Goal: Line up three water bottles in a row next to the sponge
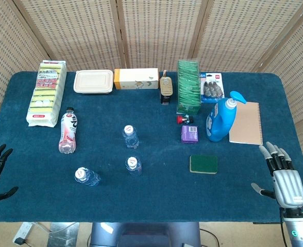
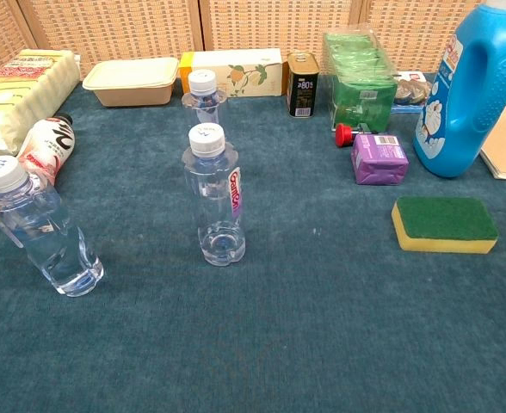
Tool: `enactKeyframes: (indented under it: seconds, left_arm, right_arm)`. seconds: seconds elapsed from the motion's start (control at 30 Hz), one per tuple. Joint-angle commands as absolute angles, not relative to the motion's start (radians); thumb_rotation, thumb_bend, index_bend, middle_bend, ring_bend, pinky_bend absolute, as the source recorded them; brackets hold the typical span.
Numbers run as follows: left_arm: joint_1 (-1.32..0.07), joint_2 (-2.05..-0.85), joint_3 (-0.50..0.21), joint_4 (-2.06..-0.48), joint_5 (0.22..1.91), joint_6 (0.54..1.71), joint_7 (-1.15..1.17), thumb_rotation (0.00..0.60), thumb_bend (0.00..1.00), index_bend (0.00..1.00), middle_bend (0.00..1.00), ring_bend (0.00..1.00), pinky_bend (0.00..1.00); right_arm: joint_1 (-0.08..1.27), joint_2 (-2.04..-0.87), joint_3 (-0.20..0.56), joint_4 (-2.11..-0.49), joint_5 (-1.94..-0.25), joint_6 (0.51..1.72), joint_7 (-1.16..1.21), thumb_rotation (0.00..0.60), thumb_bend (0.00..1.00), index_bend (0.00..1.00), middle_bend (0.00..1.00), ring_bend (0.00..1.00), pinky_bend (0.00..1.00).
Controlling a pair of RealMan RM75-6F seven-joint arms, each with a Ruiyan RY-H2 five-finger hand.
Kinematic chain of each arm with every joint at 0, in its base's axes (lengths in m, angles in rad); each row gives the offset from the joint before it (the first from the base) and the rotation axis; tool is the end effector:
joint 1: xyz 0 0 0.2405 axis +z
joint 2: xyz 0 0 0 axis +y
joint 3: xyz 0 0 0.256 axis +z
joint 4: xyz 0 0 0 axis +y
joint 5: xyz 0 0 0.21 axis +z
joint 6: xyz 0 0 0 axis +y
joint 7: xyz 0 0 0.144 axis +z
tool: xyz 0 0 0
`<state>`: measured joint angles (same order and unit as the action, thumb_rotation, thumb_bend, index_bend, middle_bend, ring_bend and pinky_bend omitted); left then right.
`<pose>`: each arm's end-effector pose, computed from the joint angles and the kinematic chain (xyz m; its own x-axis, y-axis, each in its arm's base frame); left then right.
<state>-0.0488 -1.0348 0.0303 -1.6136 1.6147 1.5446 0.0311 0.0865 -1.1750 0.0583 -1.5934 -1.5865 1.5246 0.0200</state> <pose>-0.3108 0.1526 0.1763 0.5029 0.0306 0.8638 0.8623 -0.0865 -0.4990 -0.2951 -0.1824 0.1447 0.3443 0.0417 0.9379 -0.9328 -0.0982 0.3467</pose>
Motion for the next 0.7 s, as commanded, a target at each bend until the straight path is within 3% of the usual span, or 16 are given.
enactKeyframes:
  seconds: [0.03,0.23,0.3,0.43,0.7]
  left_arm:
    - [-0.052,-1.033,0.032,-1.613,1.616,1.537,0.026,0.600,0.03,0.00,0.00,0.00,0.07]
    - [-0.057,-1.016,0.041,-1.615,1.639,1.533,-0.015,0.600,0.03,0.00,0.00,0.00,0.07]
    - [-0.052,-1.000,0.043,-1.621,1.646,1.546,-0.033,0.600,0.03,0.00,0.00,0.00,0.07]
    - [-0.051,-0.979,0.048,-1.625,1.653,1.550,-0.078,0.600,0.03,0.00,0.00,0.00,0.07]
    - [-0.039,-0.967,0.043,-1.607,1.647,1.576,-0.138,0.600,0.03,0.00,0.00,0.00,0.07]
  right_arm:
    - [0.091,-1.172,0.050,-1.596,-1.598,1.516,0.032,0.600,0.00,0.00,0.00,0.00,0.01]
    - [0.109,-1.191,0.036,-1.571,-1.645,1.513,0.106,0.600,0.00,0.00,0.00,0.00,0.12]
    - [0.139,-1.211,0.014,-1.553,-1.695,1.489,0.242,0.600,0.00,0.00,0.00,0.00,0.16]
    - [0.194,-1.255,-0.002,-1.501,-1.755,1.463,0.424,0.600,0.00,0.00,0.01,0.00,0.18]
    - [0.325,-1.343,0.001,-1.480,-1.821,1.378,0.554,0.600,0.00,0.00,0.04,0.03,0.22]
